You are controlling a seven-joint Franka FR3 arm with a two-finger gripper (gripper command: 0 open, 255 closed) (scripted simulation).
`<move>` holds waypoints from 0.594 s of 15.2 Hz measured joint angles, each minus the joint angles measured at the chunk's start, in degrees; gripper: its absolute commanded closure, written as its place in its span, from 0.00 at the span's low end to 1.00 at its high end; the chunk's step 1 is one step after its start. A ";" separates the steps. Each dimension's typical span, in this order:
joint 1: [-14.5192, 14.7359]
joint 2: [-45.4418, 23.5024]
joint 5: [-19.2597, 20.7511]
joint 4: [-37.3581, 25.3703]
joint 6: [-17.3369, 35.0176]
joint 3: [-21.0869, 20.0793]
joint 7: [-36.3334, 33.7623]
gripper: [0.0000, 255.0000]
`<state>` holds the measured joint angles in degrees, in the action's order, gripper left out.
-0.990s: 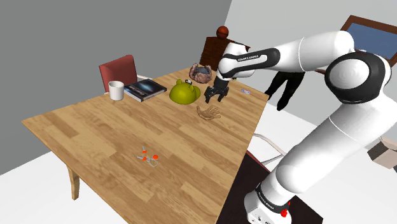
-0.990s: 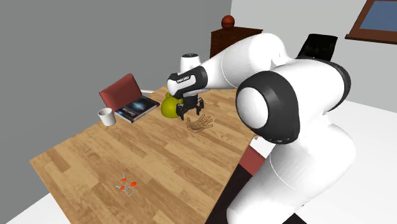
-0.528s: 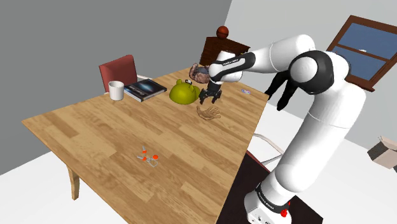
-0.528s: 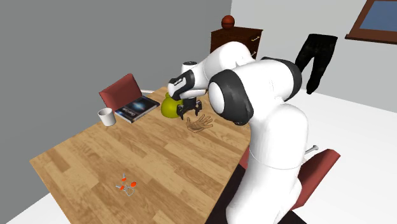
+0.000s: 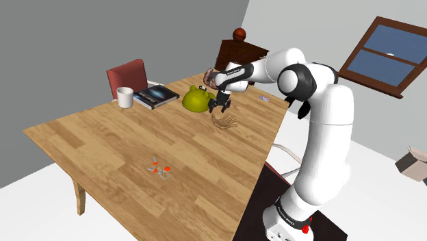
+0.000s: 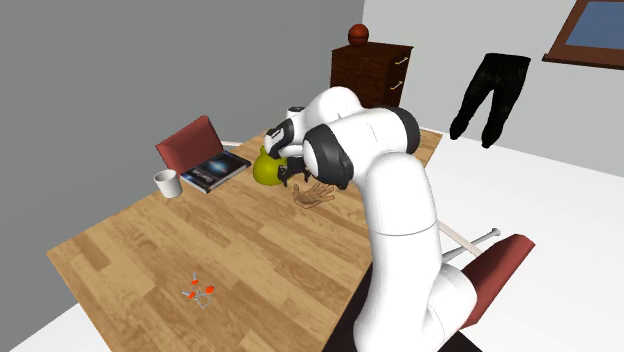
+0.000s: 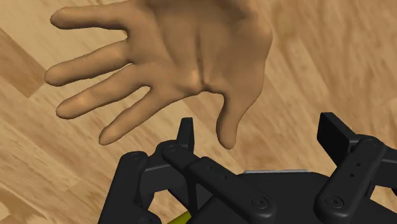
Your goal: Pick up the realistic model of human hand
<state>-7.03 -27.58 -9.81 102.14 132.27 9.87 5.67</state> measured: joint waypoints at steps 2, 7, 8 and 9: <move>-0.77 -4.07 -0.94 -3.65 0.36 -0.35 0.17 0.00; -1.36 -7.21 -1.73 -4.66 2.45 -0.78 0.73 0.00; -1.35 -7.62 -1.85 -4.50 3.03 -0.88 0.77 0.00; -1.46 -8.43 -2.03 -4.62 3.72 -1.01 0.94 0.00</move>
<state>-8.49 -36.01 -11.84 97.52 135.99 8.85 6.61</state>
